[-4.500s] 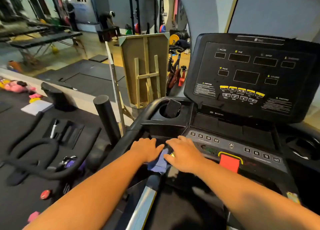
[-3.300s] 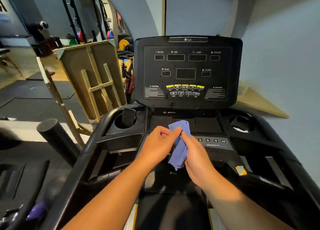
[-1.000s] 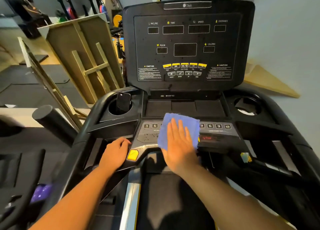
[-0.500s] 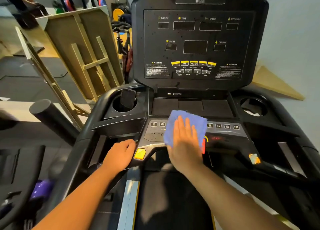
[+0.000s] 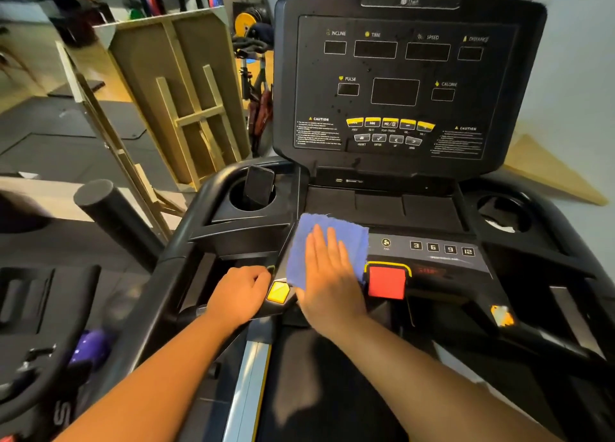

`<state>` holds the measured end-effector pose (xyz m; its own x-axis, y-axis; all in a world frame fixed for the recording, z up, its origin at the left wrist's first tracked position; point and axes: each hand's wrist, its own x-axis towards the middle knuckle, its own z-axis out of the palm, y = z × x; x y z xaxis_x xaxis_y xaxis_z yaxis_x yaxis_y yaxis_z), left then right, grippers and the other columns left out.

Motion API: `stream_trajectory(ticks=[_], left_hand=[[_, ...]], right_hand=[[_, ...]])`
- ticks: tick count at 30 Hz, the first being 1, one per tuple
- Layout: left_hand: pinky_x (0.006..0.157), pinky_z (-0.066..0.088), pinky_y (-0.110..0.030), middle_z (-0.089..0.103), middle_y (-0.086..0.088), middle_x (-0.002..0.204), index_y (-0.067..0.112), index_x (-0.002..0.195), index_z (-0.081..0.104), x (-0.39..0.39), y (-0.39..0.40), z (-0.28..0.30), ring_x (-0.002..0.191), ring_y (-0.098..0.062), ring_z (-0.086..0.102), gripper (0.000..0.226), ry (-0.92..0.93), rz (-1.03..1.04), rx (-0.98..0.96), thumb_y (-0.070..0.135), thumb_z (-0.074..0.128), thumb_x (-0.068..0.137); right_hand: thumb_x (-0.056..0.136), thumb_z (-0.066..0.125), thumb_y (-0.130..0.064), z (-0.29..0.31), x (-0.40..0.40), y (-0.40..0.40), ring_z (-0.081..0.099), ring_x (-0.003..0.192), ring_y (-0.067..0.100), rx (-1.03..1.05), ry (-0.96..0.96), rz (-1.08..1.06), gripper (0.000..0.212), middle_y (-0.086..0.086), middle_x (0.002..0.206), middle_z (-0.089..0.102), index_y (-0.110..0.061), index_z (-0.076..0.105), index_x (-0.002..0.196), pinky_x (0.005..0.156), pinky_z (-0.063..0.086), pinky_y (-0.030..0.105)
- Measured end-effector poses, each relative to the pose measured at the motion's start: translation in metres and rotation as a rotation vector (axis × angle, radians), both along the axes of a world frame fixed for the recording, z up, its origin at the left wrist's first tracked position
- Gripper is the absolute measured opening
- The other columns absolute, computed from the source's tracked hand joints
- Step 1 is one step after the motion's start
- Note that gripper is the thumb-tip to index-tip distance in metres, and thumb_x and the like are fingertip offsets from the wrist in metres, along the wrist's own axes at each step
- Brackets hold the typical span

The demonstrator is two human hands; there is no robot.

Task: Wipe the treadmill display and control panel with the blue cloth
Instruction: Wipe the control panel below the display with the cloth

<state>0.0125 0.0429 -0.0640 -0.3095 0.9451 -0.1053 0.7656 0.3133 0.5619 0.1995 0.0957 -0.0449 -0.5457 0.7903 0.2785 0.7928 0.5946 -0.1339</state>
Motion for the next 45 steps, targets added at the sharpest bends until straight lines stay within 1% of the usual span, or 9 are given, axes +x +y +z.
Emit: stream_trajectory(ticks=[5,11,19,25,32,35,38,42,45], left_hand=[[0.059,0.048,-0.037,0.066,-0.004,0.065,0.010,0.069,0.060,0.001,0.000,0.004,0.065,-0.023,0.062,0.043,-0.022,0.007,-0.018,0.037,0.036,0.092],[0.056,0.041,-0.036,0.064,-0.006,0.064,0.009,0.066,0.058,0.000,0.000,0.001,0.067,-0.029,0.063,0.041,0.003,0.006,-0.012,0.028,0.041,0.098],[0.058,0.048,-0.045,0.063,-0.008,0.062,0.007,0.067,0.058,0.003,-0.002,0.006,0.065,-0.029,0.062,0.041,0.000,0.004,-0.006,0.031,0.037,0.093],[0.058,0.047,-0.046,0.062,-0.009,0.061,0.008,0.064,0.055,0.003,-0.002,0.008,0.065,-0.033,0.062,0.042,0.005,0.007,-0.001,0.032,0.038,0.094],[0.059,0.047,-0.042,0.059,-0.007,0.059,0.013,0.058,0.050,0.004,0.000,0.007,0.061,-0.028,0.056,0.041,0.000,0.008,-0.010,0.035,0.033,0.089],[0.058,0.045,-0.041,0.058,-0.006,0.058,0.014,0.058,0.048,0.003,-0.001,0.008,0.061,-0.029,0.056,0.039,-0.005,0.012,-0.009,0.032,0.036,0.089],[0.058,0.046,-0.042,0.061,-0.005,0.060,0.013,0.060,0.053,0.003,-0.001,0.007,0.064,-0.030,0.060,0.040,-0.011,0.019,-0.016,0.032,0.038,0.091],[0.055,0.038,-0.037,0.053,-0.005,0.054,0.014,0.055,0.047,0.004,0.000,0.005,0.054,-0.024,0.045,0.041,-0.031,0.022,0.003,0.035,0.036,0.089],[0.058,0.046,-0.041,0.058,-0.006,0.058,0.011,0.060,0.052,0.003,-0.001,0.006,0.060,-0.031,0.056,0.043,-0.019,0.022,-0.005,0.036,0.035,0.090]], right_hand=[[0.076,0.065,-0.017,-0.007,0.066,-0.008,0.023,0.152,0.030,0.058,-0.106,0.302,0.087,0.011,0.164,0.027,-0.005,0.030,0.155,0.121,0.026,0.046],[0.082,0.072,-0.032,0.001,0.019,0.017,0.032,0.146,0.042,-0.038,0.009,-0.097,0.085,0.021,0.158,0.035,0.001,0.037,0.151,0.118,0.032,0.052],[0.086,0.060,-0.032,-0.010,0.063,-0.008,0.015,0.154,0.028,-0.021,-0.155,0.386,0.085,0.009,0.167,0.017,-0.008,0.021,0.158,0.124,0.021,0.045],[0.090,0.054,-0.041,0.006,0.005,0.019,0.026,0.149,0.041,-0.051,-0.076,-0.011,0.079,0.021,0.161,0.029,0.001,0.031,0.153,0.120,0.025,0.051],[0.084,0.048,-0.030,-0.005,0.053,-0.007,0.020,0.153,0.029,-0.017,-0.194,0.473,0.080,0.010,0.166,0.021,-0.009,0.024,0.157,0.123,0.021,0.046],[0.082,0.056,-0.031,0.002,0.034,0.017,0.029,0.149,0.035,-0.009,-0.130,0.209,0.078,0.015,0.162,0.030,-0.004,0.035,0.153,0.118,0.032,0.052],[0.090,0.054,-0.040,0.005,0.002,0.019,0.021,0.151,0.040,-0.007,-0.101,0.052,0.079,0.020,0.162,0.025,-0.001,0.030,0.154,0.122,0.018,0.050],[0.081,0.059,-0.034,-0.004,0.024,-0.014,0.022,0.152,0.034,0.009,-0.150,0.370,0.085,0.014,0.164,0.024,-0.006,0.028,0.156,0.123,0.014,0.047],[0.079,0.058,-0.027,-0.005,0.048,-0.009,0.019,0.153,0.027,-0.057,-0.182,0.443,0.088,0.008,0.166,0.021,-0.011,0.021,0.157,0.125,0.016,0.046]])
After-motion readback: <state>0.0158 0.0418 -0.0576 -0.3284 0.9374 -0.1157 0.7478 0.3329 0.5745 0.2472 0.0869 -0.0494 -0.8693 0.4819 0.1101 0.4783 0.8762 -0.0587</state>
